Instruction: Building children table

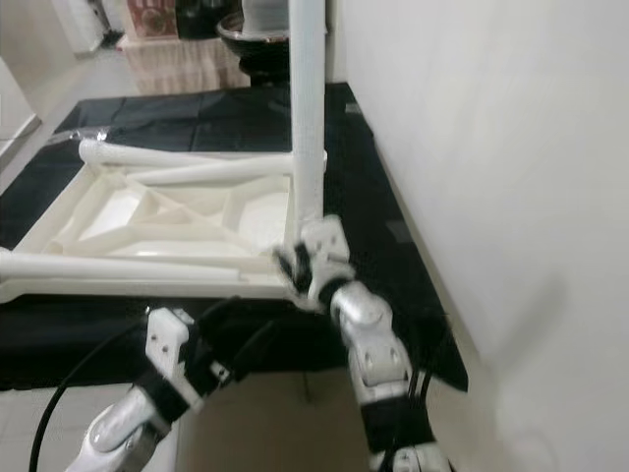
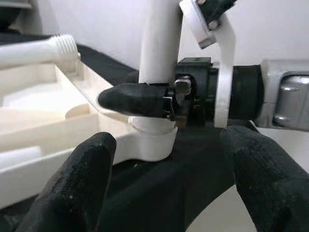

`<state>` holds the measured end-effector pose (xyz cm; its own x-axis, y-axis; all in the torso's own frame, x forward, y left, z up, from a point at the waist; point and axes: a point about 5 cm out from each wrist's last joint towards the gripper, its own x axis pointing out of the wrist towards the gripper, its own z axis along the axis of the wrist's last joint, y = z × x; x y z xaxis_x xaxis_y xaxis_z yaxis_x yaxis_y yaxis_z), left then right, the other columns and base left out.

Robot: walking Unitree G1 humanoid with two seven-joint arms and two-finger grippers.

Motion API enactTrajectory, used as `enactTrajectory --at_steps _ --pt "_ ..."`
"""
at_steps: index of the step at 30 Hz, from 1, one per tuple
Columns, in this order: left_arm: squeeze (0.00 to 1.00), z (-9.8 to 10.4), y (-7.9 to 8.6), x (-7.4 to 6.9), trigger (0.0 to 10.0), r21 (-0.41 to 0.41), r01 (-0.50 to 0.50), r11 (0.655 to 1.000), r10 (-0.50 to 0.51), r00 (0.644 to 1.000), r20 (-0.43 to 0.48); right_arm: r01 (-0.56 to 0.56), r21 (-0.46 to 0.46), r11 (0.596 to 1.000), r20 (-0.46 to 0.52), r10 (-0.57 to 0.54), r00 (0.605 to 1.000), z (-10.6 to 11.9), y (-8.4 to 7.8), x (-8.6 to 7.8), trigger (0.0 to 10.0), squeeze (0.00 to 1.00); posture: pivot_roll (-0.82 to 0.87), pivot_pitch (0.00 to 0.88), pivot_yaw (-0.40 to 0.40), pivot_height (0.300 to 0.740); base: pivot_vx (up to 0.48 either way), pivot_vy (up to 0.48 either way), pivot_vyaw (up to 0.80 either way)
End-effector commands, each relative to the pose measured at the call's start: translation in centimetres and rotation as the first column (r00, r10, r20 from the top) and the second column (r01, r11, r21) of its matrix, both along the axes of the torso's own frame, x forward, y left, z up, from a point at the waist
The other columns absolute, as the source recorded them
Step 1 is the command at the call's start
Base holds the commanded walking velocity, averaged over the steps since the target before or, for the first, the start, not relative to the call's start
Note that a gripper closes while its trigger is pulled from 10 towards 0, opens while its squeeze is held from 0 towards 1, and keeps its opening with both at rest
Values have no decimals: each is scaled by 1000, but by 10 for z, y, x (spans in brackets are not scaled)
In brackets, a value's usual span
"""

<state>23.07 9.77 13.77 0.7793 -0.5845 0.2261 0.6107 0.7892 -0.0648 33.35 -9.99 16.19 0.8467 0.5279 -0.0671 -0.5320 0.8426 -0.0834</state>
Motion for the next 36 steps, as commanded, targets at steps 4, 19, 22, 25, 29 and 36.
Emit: enactTrajectory --at_steps 4,19,22,25,29,36 --pt "0 -3 1 0 10000 5 -4 1000 4 1000 -15 -185 52 981 70 181 981 30 1 5 10000 1000 37 142 20 740 0 0 0" --pt "0 -4 -2 -2 10000 0 0 1000 0 1000 -17 -584 -105 805 40 591 806 63 -32 26 0 0 48 138 21 740 0 0 0" --pt "0 -4 -2 -2 10000 0 0 1000 0 1000 -17 -587 -105 803 38 593 804 63 -33 27 0 0 49 137 21 740 0 0 0" --pt "0 -5 -2 -3 10000 0 0 1000 0 1000 -19 -591 -103 800 32 597 802 63 -37 28 0 0 46 136 23 740 0 0 0" --pt "0 -5 -2 -4 10000 -1 1 1000 -1 1000 -20 -555 -109 824 37 562 827 59 -46 30 0 0 42 136 22 740 0 0 0" --pt "0 -6 0 -6 10000 2 0 1000 0 1000 -22 110 -12 994 -43 -111 993 3 -58 25 0 0 66 141 26 740 0 0 0"
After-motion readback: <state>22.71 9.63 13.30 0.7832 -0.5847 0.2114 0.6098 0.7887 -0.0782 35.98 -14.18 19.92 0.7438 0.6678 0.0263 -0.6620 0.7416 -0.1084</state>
